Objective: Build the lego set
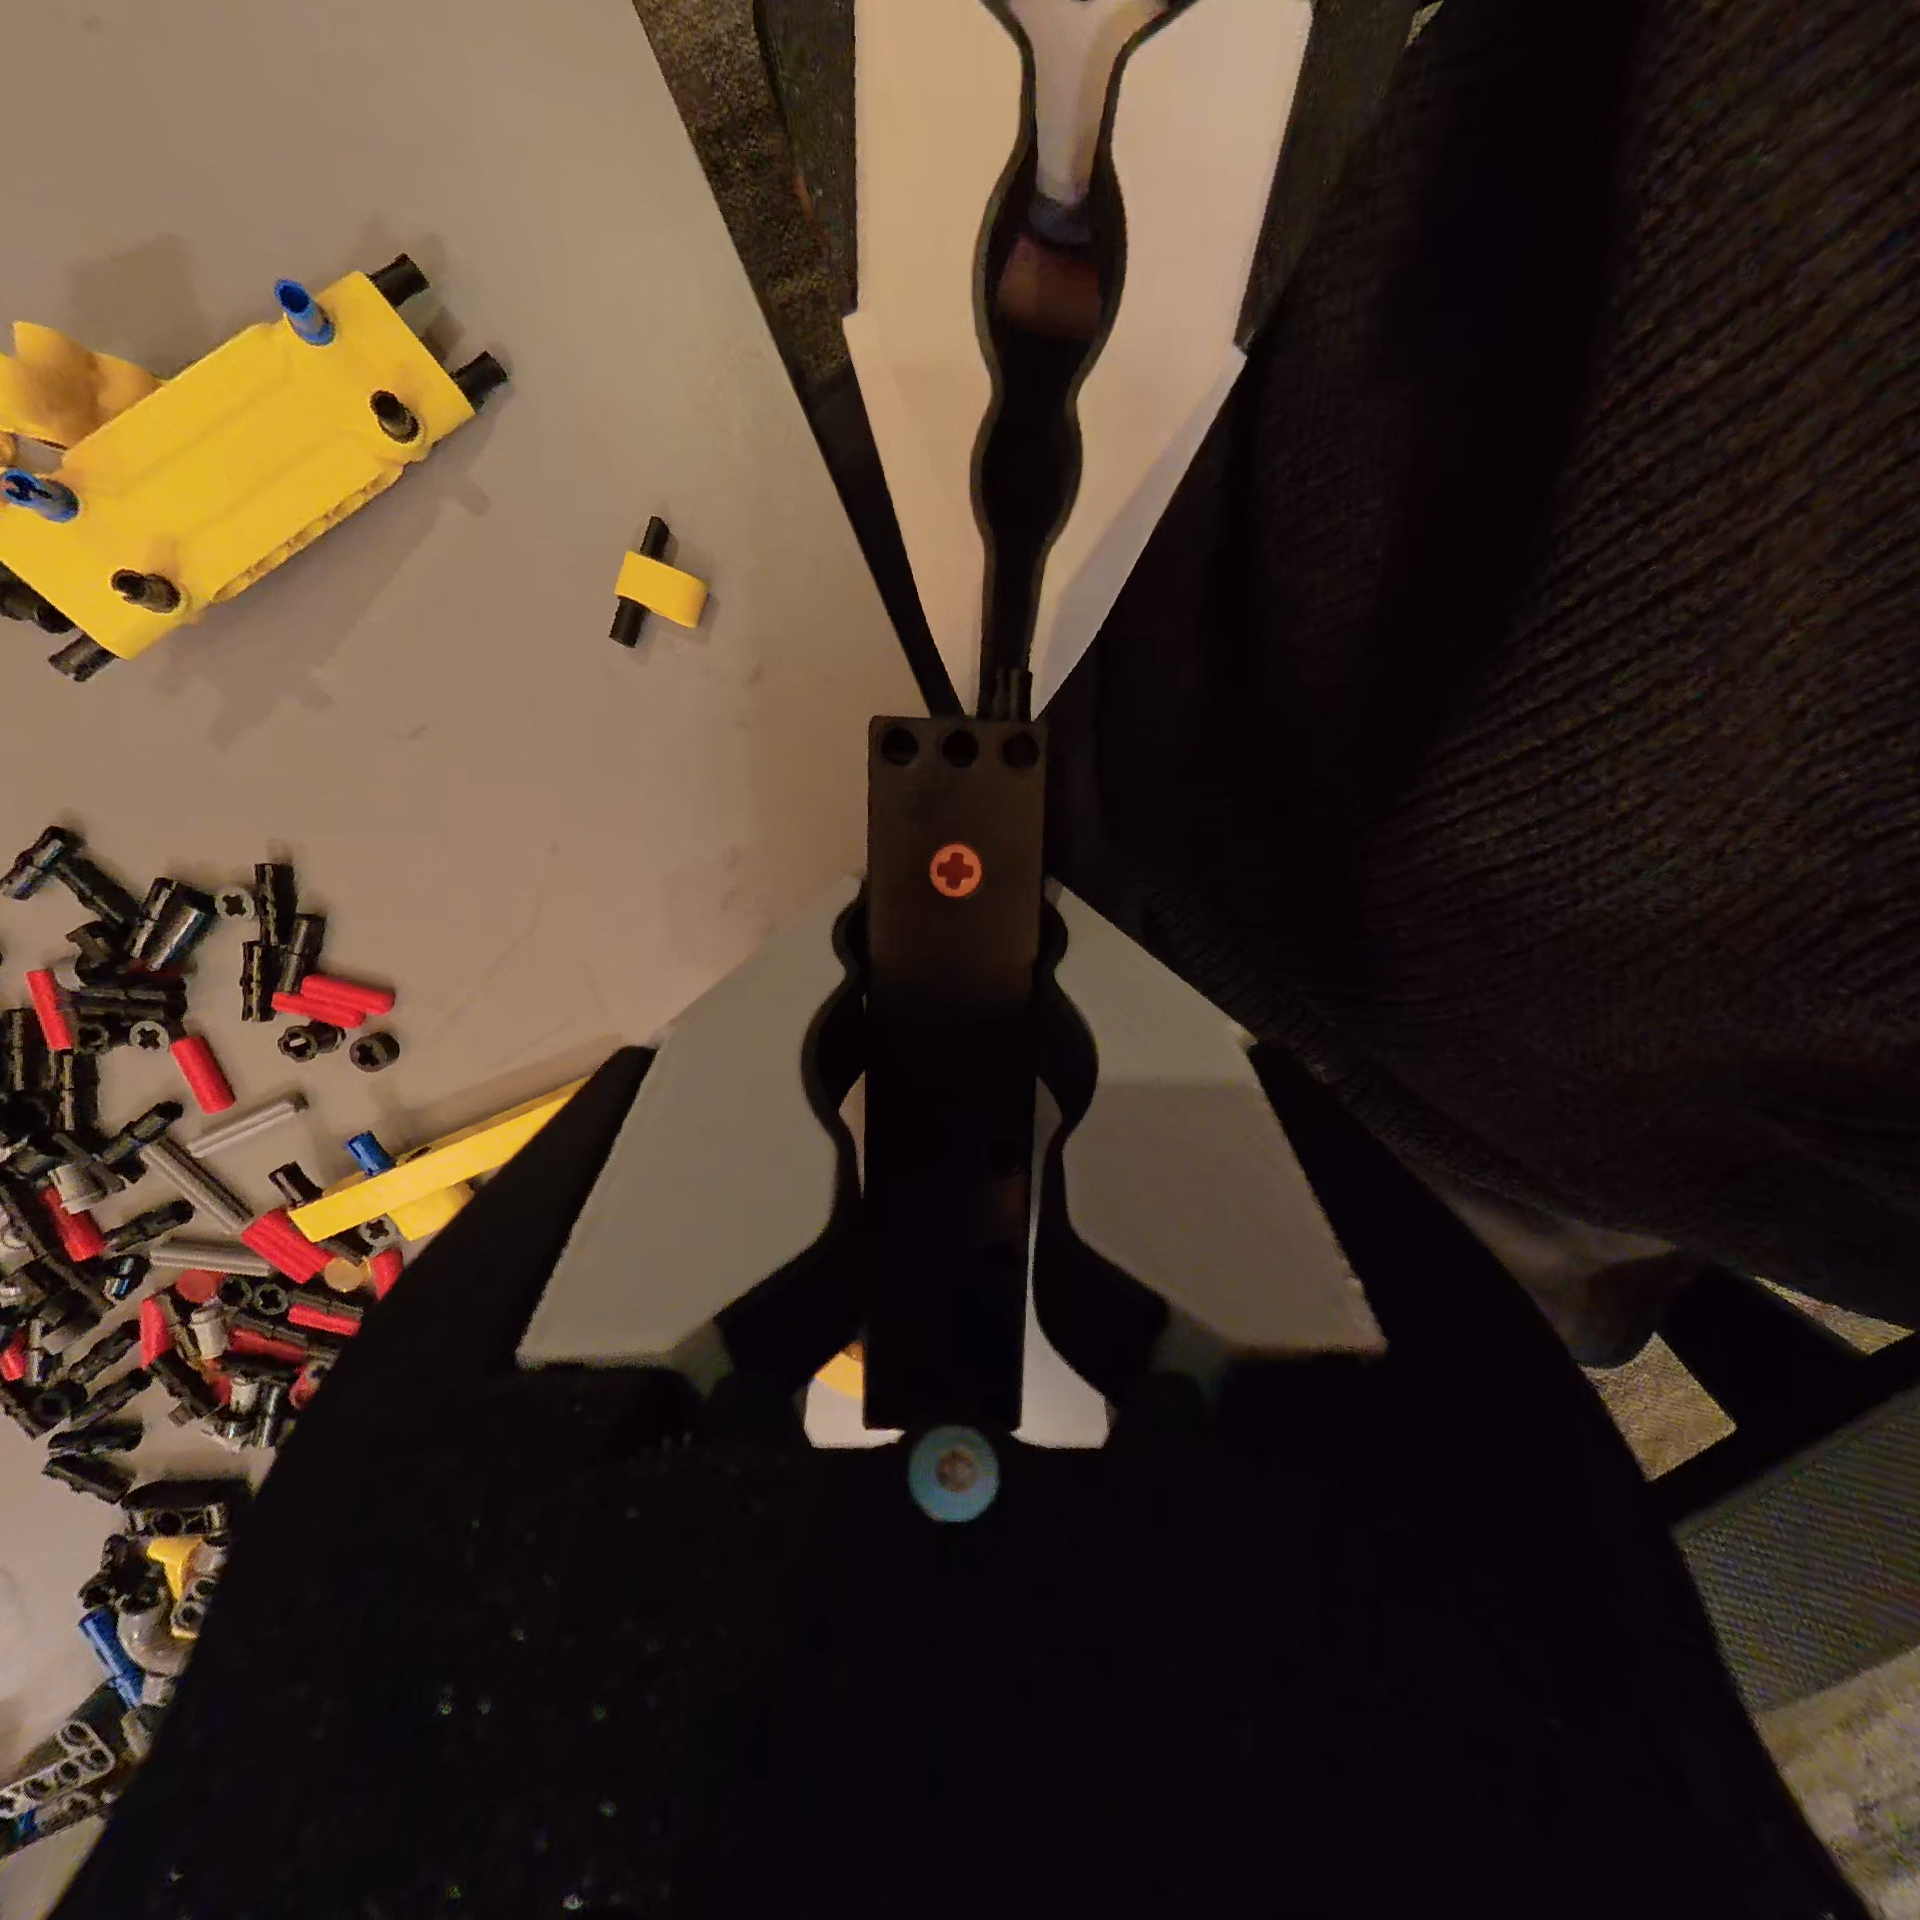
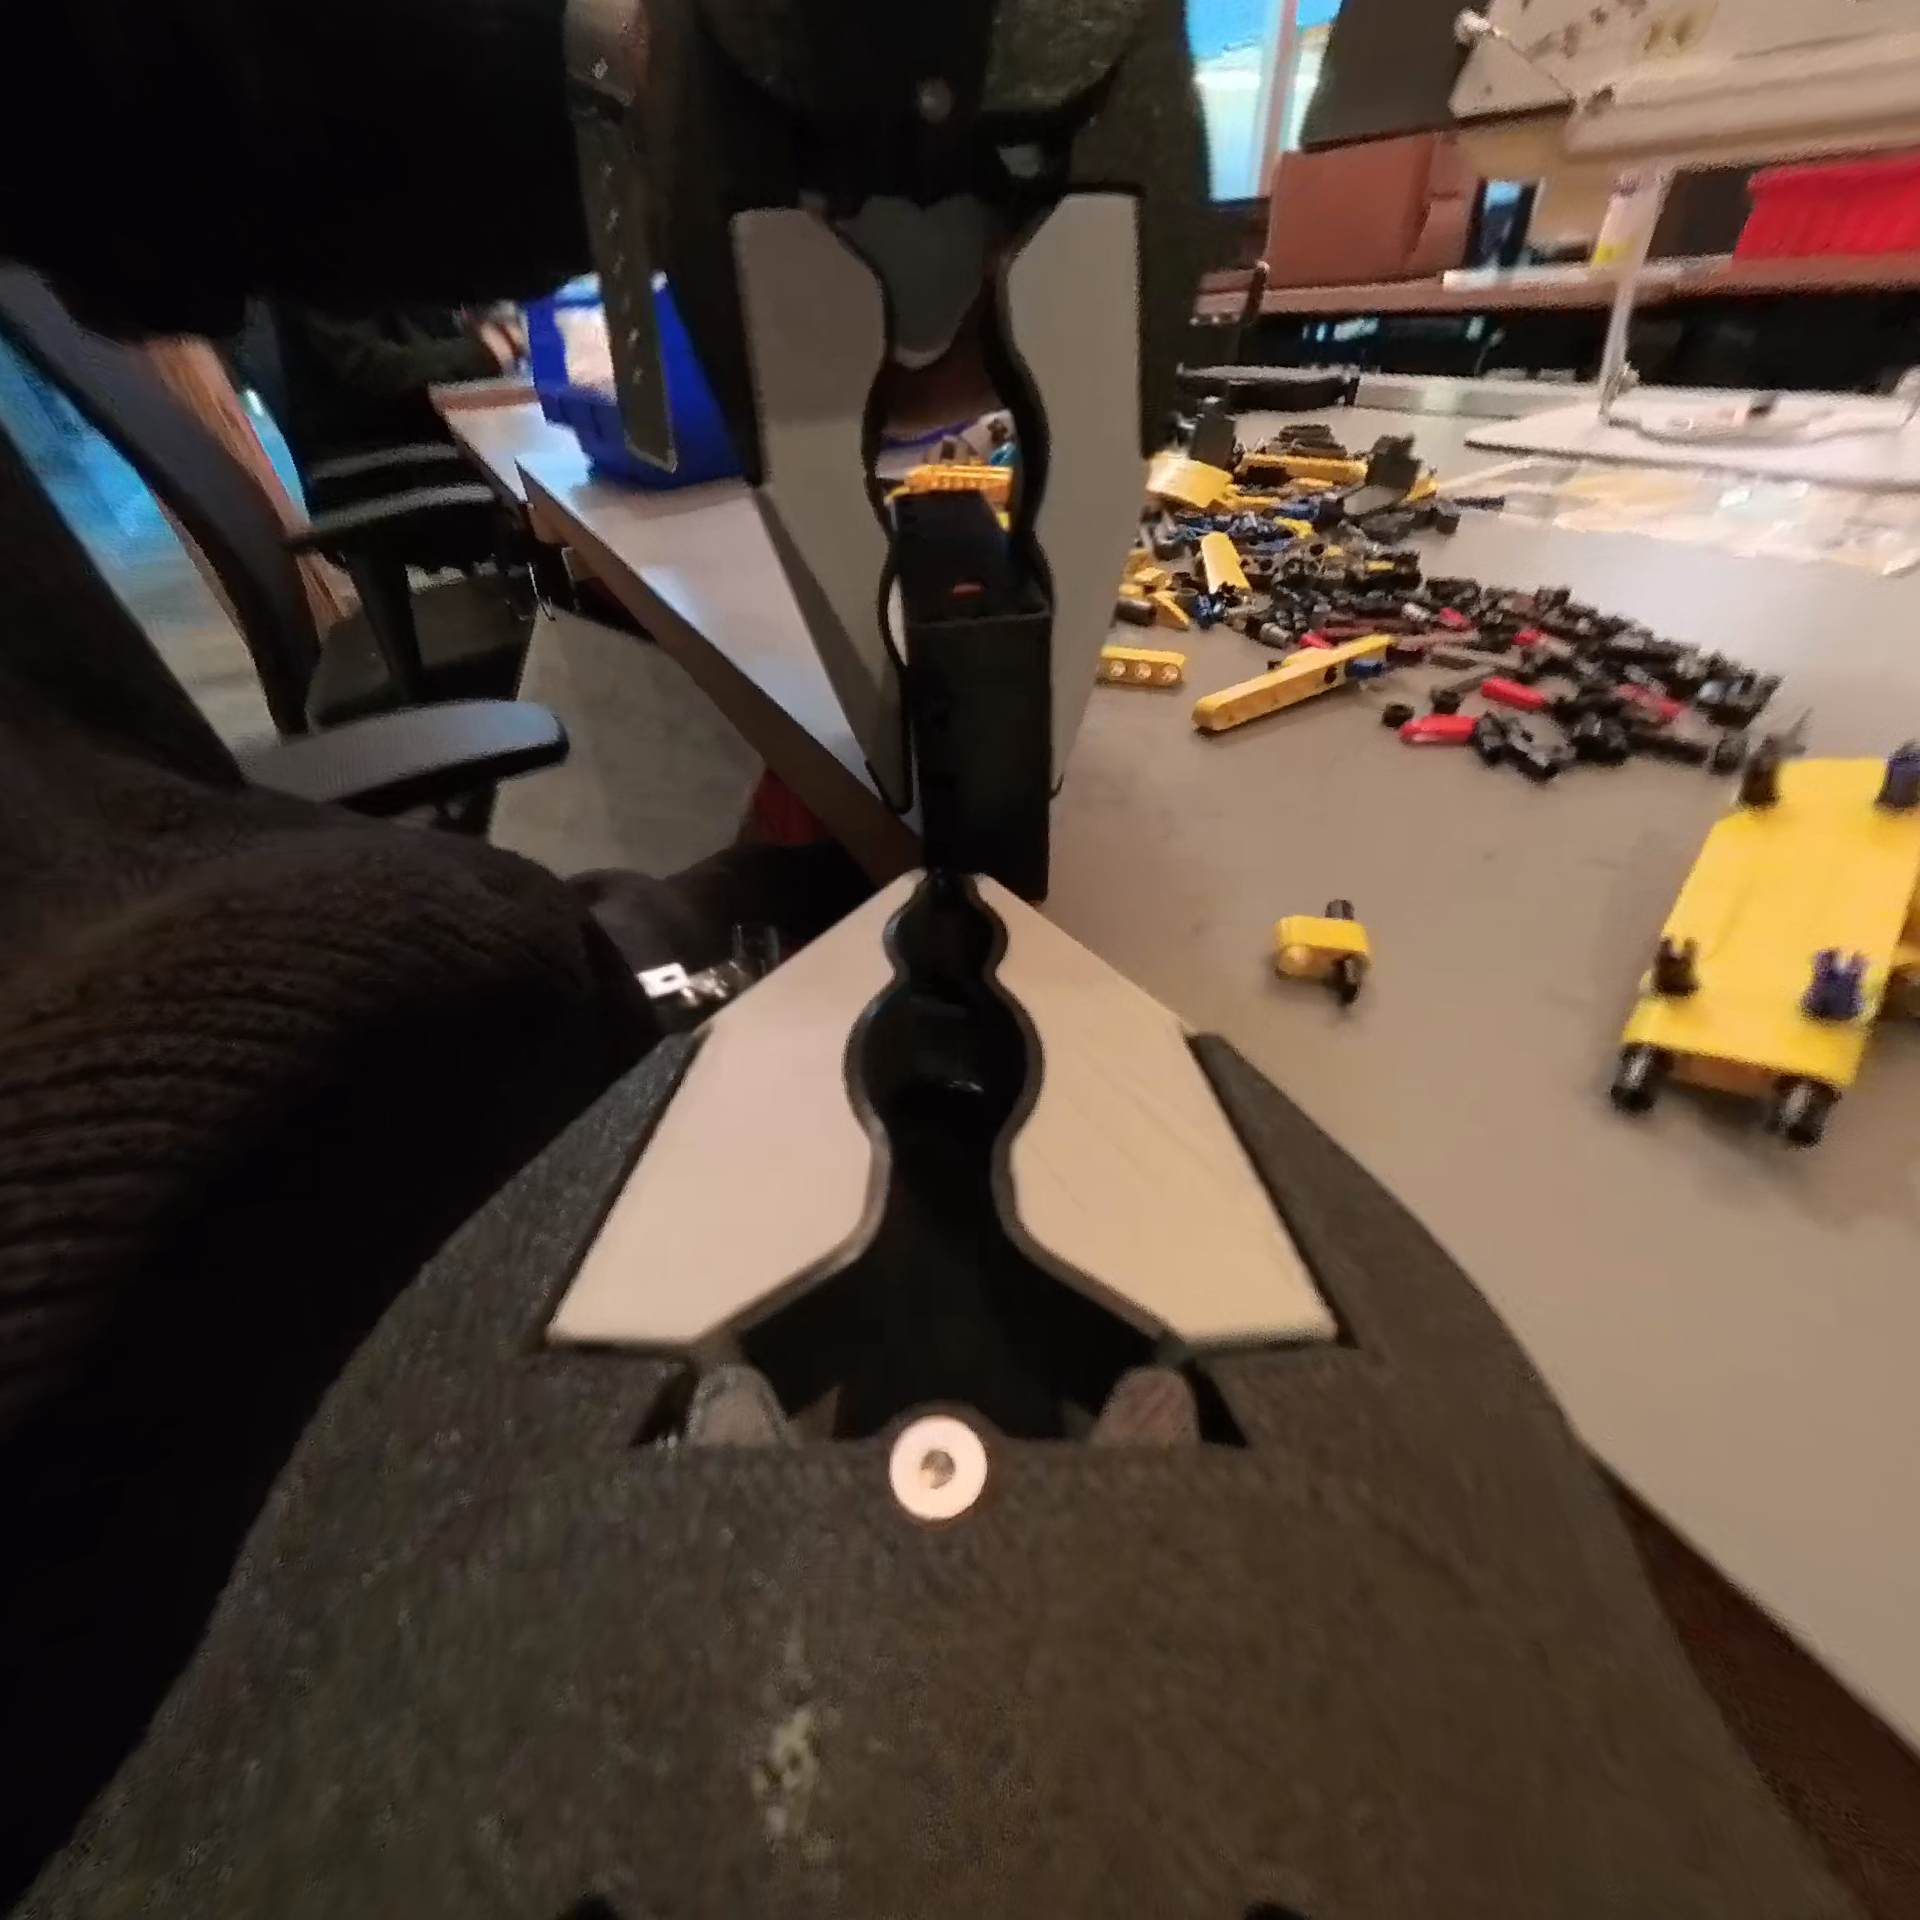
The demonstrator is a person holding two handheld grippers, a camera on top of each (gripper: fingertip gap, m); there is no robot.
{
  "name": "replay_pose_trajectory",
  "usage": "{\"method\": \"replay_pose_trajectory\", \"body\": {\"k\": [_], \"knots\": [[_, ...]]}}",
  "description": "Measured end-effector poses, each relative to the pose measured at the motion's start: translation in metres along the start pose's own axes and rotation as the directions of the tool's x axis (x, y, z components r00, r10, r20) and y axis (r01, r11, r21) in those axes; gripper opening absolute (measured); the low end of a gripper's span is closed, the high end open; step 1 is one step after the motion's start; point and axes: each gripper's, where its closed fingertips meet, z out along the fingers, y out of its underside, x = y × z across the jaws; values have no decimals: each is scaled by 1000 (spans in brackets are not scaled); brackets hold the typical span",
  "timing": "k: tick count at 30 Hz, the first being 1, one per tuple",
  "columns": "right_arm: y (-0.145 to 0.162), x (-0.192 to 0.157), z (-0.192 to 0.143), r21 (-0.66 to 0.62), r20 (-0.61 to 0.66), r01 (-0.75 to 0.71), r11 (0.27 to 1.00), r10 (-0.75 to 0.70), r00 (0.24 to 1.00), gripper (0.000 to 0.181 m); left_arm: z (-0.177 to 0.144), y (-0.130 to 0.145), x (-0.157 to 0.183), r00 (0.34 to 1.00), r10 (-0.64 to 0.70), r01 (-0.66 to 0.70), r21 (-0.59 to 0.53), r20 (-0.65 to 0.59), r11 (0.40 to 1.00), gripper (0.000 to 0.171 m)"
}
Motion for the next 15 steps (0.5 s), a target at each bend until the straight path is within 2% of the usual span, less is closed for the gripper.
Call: {"method": "replay_pose_trajectory", "body": {"k": [5, 7, 11, 15], "knots": [[0, -1, 1, 1, 101, -281, 960, 280, 955, 4, 0, 1, 0, 1000, 10, -10, -5, -8, 1000, 25], [0, -2, 1, -9, 134, -324, 946, 322, 937, 4, 0, 1, 1, 1000, 15, -15, -9, -13, 1000, 25], [0, -1, 1, -19, 88, -176, 984, 177, 980, 4, 0, 0, 1, 1000, 12, -12, 3, -14, 1000, 25], [0, -1, 1, -34, 36, 74, 997, -73, 997, 4, 0, 0, 0, 1000, 19, -18, 6, -20, 1000, 25]]}}
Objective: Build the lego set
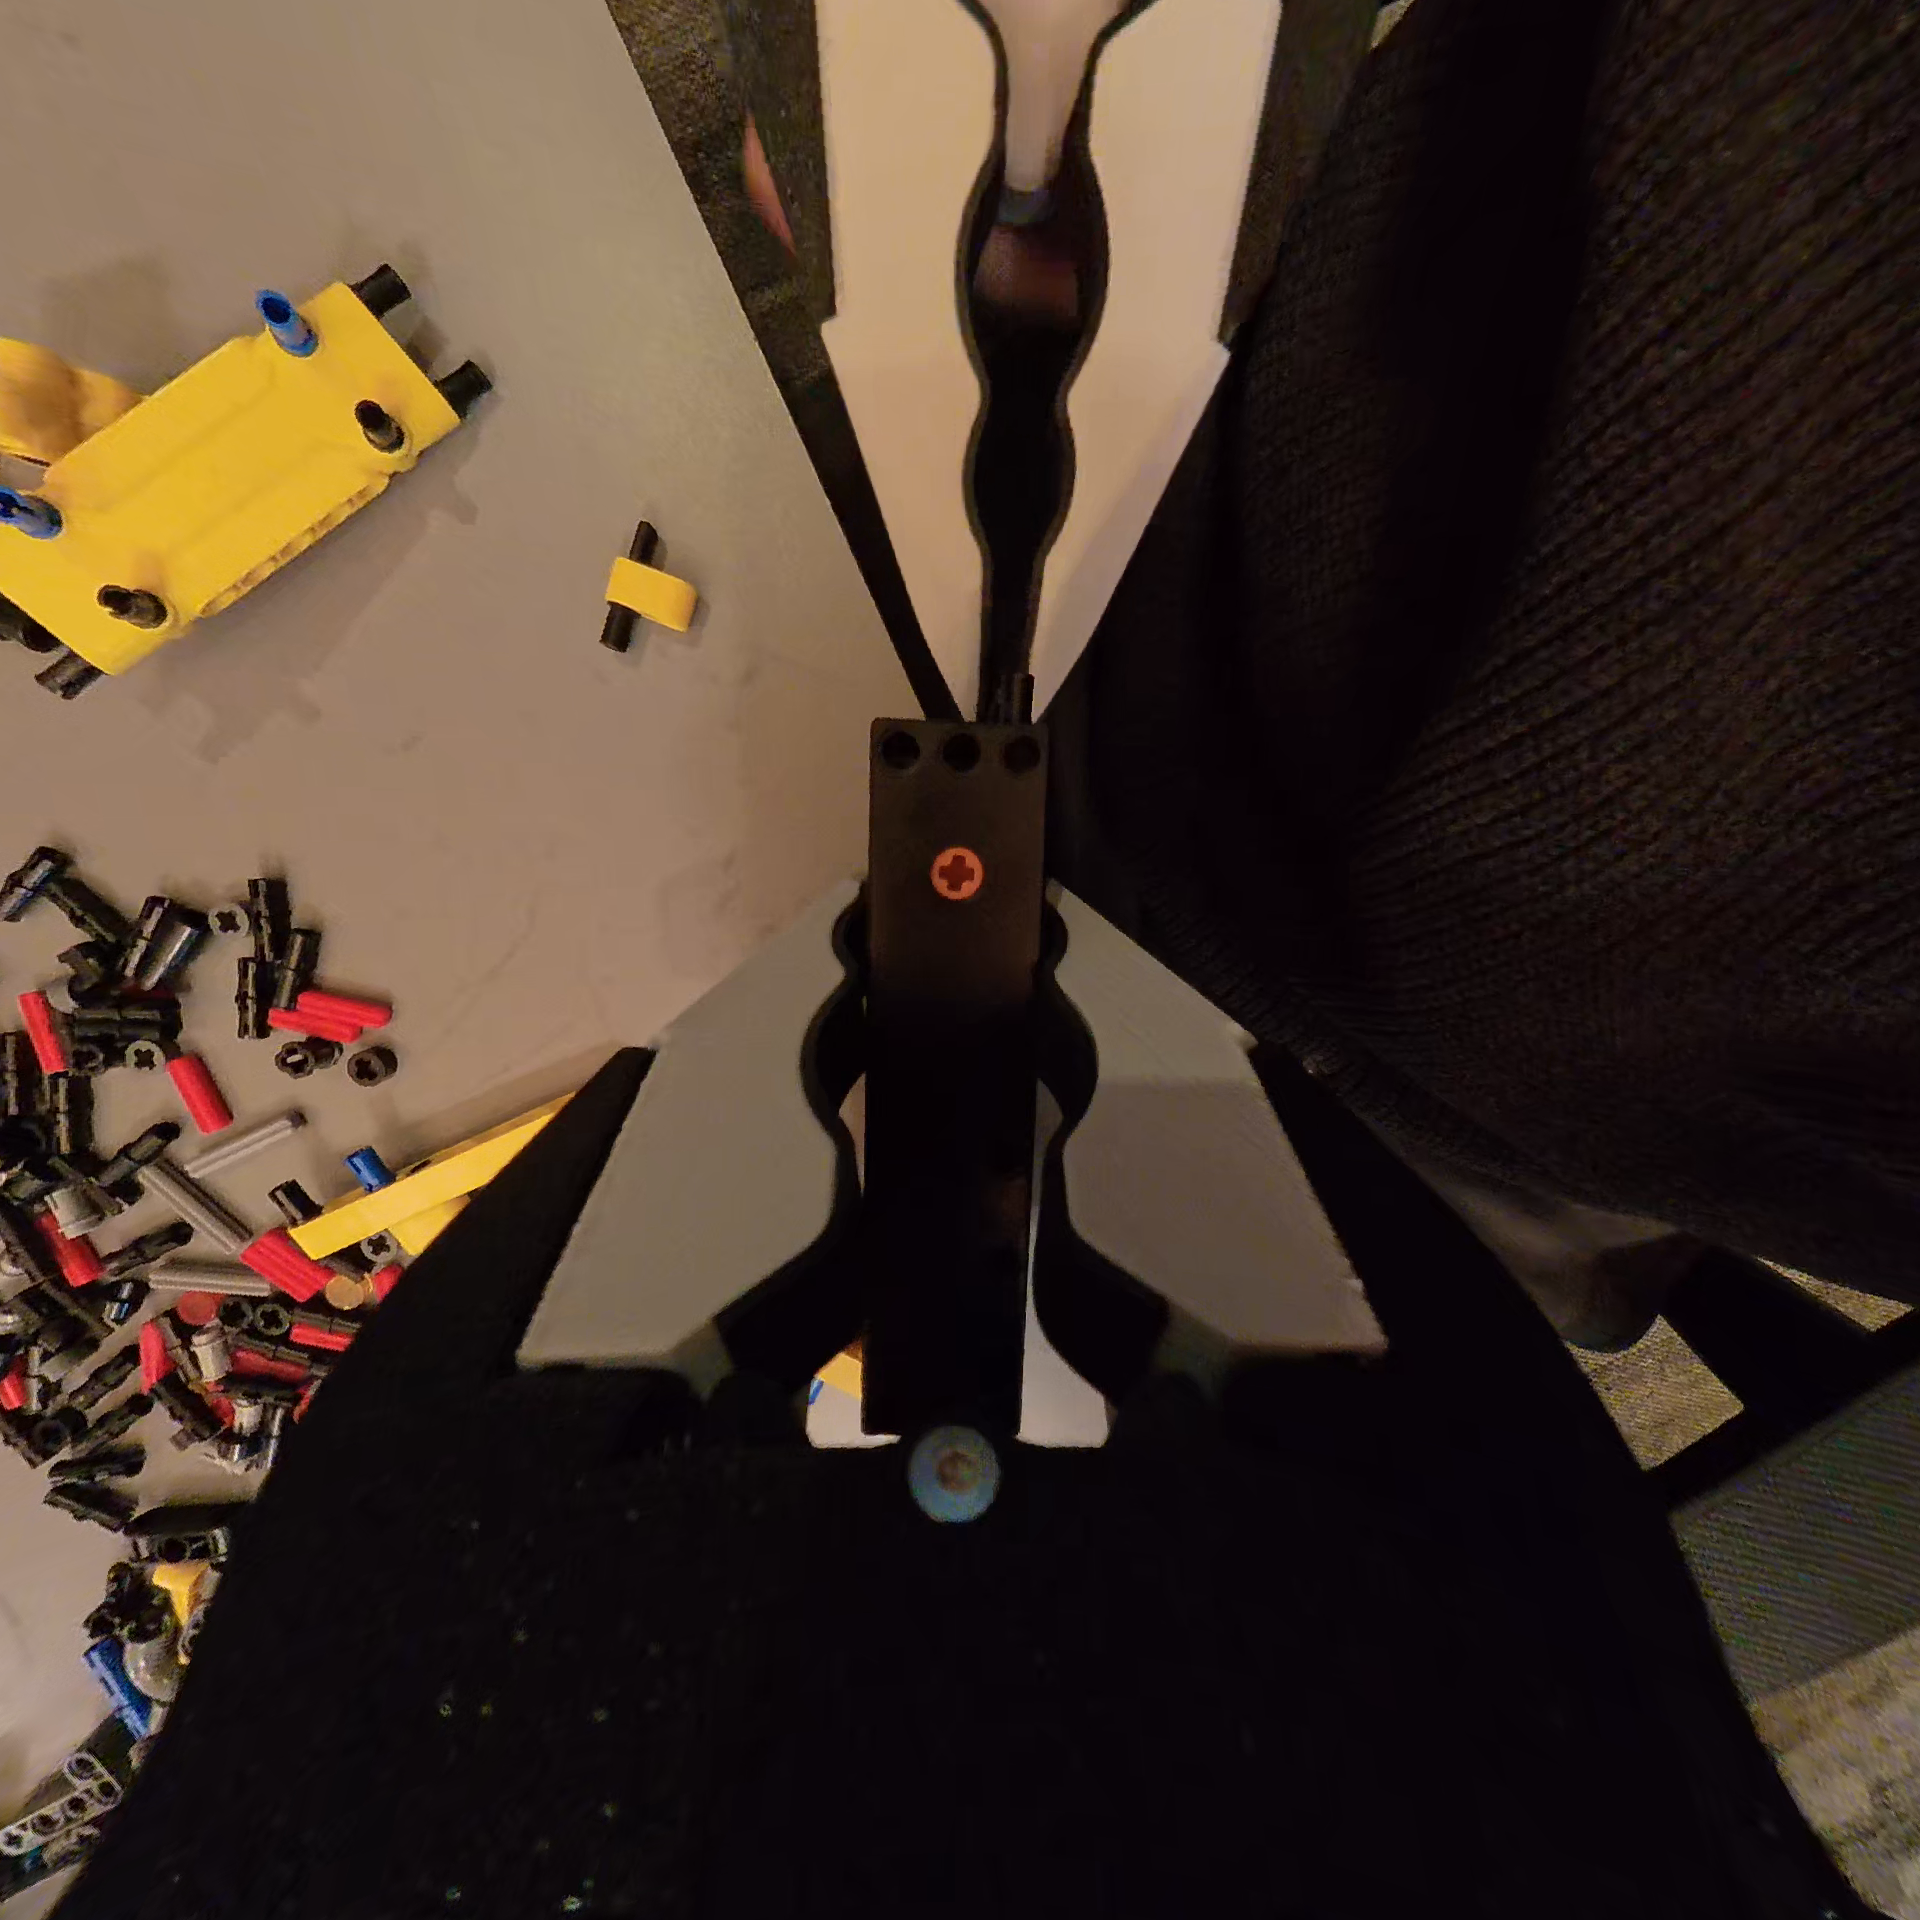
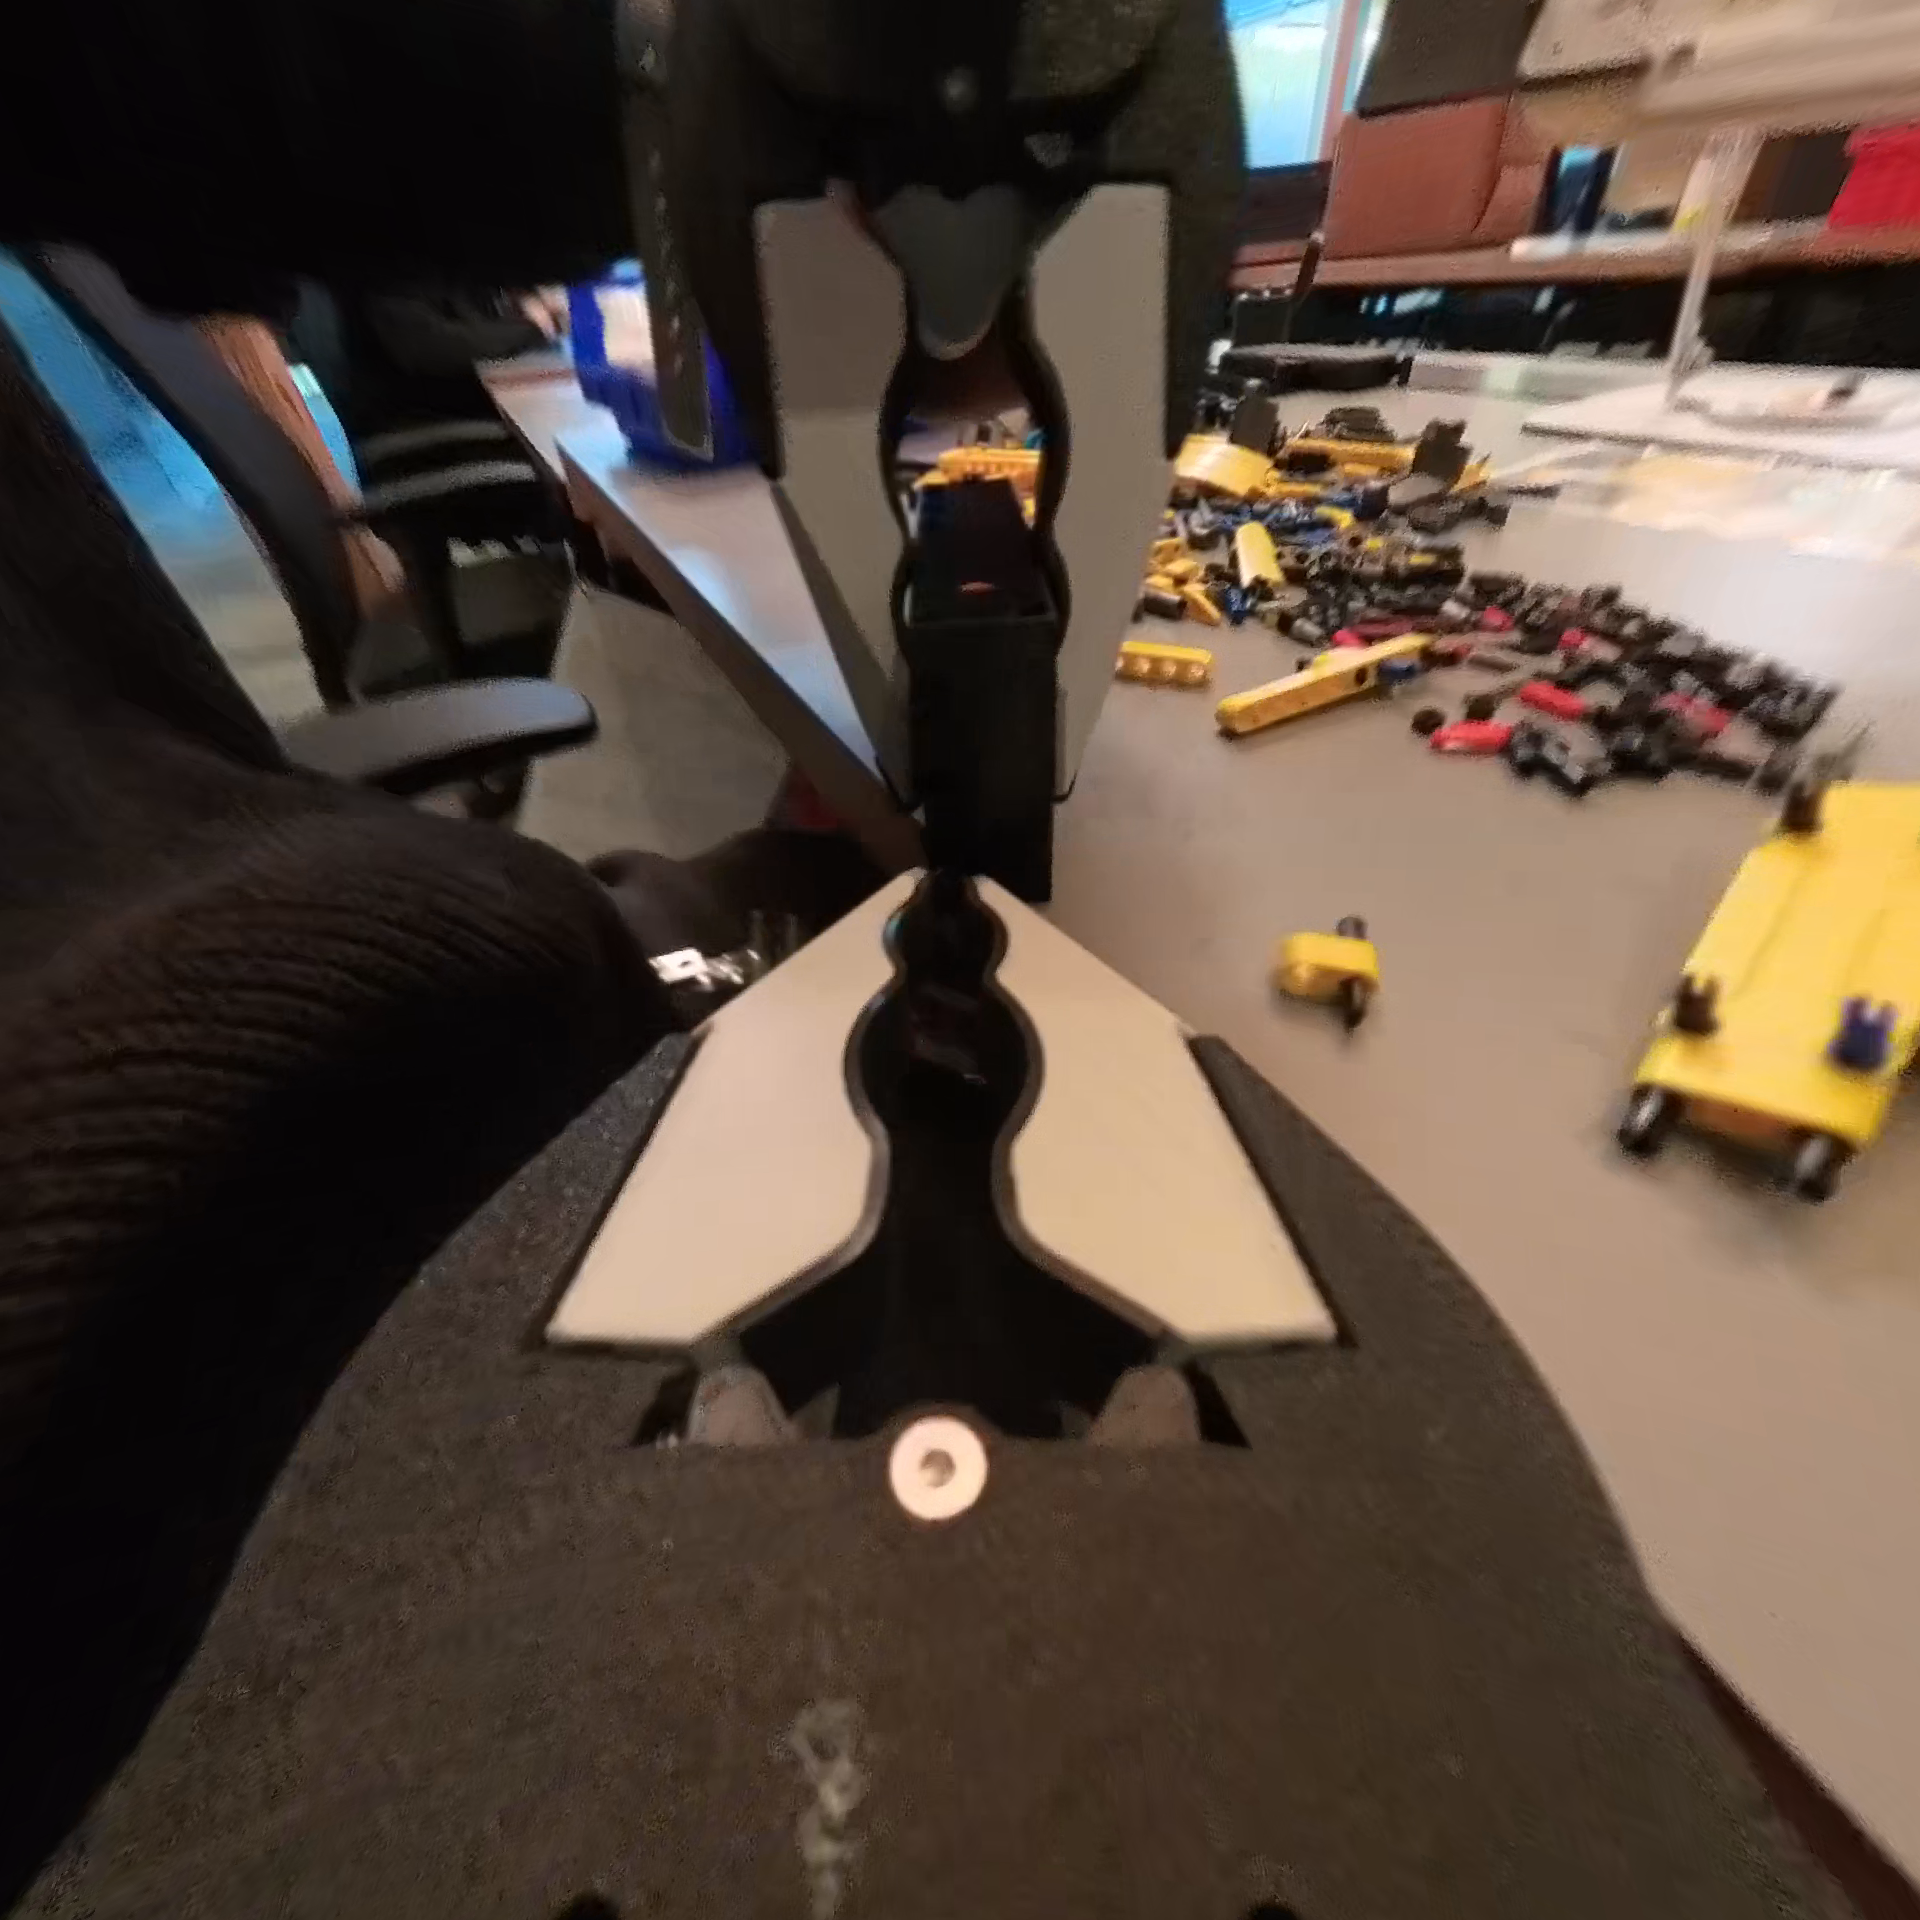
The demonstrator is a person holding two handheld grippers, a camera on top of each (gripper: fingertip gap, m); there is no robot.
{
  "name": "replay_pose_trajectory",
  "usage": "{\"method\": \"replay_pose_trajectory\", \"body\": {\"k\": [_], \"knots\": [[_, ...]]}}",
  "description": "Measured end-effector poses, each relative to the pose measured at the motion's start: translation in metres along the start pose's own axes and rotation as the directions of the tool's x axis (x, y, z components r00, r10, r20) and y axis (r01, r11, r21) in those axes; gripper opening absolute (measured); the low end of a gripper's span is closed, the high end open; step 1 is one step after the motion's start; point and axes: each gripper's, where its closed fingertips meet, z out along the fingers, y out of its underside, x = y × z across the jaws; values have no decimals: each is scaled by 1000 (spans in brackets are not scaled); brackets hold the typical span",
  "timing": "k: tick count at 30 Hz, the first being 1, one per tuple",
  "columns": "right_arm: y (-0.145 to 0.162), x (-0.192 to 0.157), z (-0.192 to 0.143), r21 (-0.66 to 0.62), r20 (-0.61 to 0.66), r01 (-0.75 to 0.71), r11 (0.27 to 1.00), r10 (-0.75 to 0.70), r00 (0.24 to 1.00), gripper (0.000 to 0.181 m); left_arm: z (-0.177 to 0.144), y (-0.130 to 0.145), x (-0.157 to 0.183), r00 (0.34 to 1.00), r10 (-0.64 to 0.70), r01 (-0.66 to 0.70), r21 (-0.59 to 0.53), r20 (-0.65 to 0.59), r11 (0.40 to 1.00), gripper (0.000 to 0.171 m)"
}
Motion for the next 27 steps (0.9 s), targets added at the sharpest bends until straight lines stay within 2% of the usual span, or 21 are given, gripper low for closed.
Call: {"method": "replay_pose_trajectory", "body": {"k": [4, 9, 14, 18, 20, 23, 27], "knots": [[-1, 0, 0, -73, -52, 291, 954, -295, 954, 3, 0, 0, 0, 1000, -3, 3, 7, -1, 1000, 25], [-1, -1, 3, -142, -91, 563, 814, -577, 812, 2, 1, -2, 1, 1000, -4, 4, 20, -10, 1000, 25], [-1, -1, 3, -83, -71, 373, 924, -379, 923, 2, 1, -2, 1, 1000, -5, 5, 18, -5, 1000, 26], [-1, -2, 3, -22, -55, 126, 992, -127, 990, 5, 1, -2, 1, 1000, -7, 7, 22, -3, 1000, 26], [-1, -1, 2, -9, -74, 107, 994, -108, 991, 5, 1, -2, 1, 1000, 1, -1, 11, 4, 1000, 26], [0, 1, -3, -18, -137, 169, 985, -170, 976, 7, 2, -3, 0, 1000, -6, 6, 15, 18, 1000, 26], [-1, -3, -11, 48, -128, 110, 993, -103, 986, 11, 1, -4, -1, 1000, -14, 14, 25, 19, 1000, 26]]}}
